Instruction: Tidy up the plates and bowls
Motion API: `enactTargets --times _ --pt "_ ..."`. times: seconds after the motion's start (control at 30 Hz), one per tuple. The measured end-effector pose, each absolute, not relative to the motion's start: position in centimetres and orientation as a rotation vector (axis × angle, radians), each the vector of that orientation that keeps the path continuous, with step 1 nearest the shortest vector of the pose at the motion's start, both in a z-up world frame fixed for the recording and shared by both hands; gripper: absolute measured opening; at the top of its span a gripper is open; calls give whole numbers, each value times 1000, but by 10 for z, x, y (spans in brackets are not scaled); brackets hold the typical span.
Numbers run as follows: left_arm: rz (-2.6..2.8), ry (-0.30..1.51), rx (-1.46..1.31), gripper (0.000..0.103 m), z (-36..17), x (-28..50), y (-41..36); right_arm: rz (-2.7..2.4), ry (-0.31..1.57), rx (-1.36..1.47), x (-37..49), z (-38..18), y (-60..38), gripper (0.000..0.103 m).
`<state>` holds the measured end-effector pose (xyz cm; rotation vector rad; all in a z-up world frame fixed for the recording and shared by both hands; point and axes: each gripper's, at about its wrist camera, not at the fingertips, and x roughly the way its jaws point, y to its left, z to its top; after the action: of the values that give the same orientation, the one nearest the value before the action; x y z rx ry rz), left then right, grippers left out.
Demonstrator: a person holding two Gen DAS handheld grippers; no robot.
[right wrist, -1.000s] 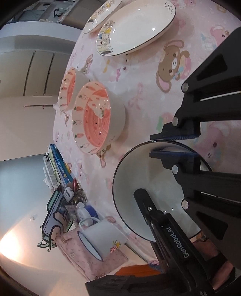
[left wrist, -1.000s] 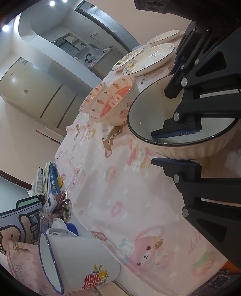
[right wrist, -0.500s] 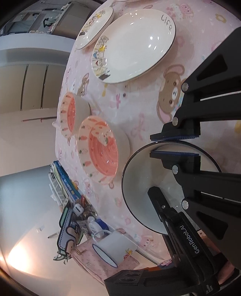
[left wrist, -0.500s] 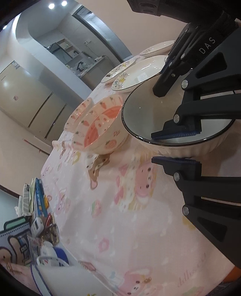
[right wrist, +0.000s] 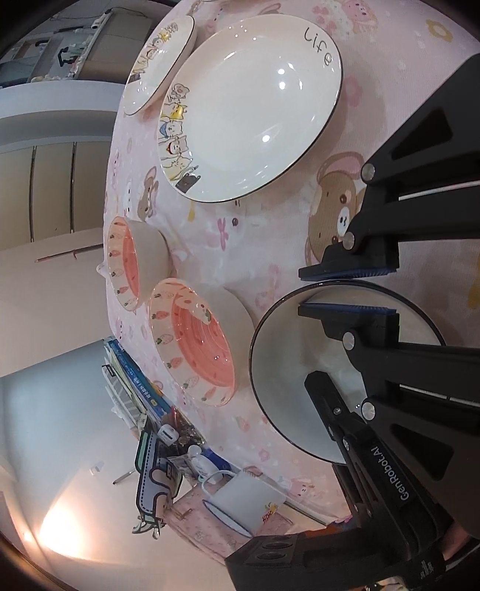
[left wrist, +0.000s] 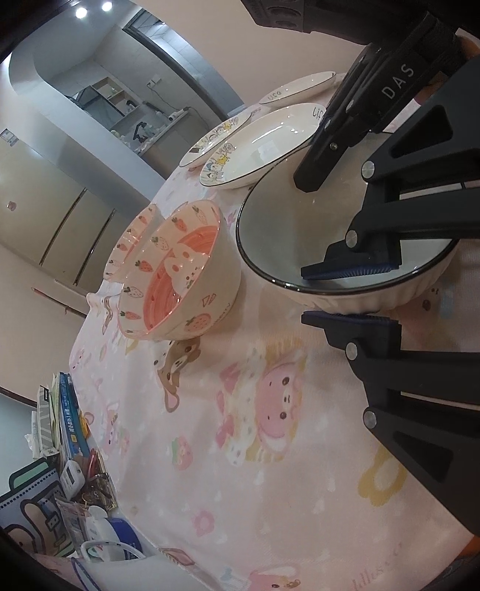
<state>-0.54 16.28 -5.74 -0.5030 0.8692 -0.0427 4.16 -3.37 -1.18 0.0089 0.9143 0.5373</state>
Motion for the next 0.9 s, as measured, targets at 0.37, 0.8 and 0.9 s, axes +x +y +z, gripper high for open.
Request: enactTargets --times 0.37,0.8,0.9 --pt "-63 905 -464 49 -55 -14 159 569 994 44 42 -31 -33 13" --pt "-18 934 -387 13 -36 -19 149 576 977 75 41 -17 -43 11" --pt "-22 892 -374 13 -19 -21 145 581 934 56 39 2 -45 11"
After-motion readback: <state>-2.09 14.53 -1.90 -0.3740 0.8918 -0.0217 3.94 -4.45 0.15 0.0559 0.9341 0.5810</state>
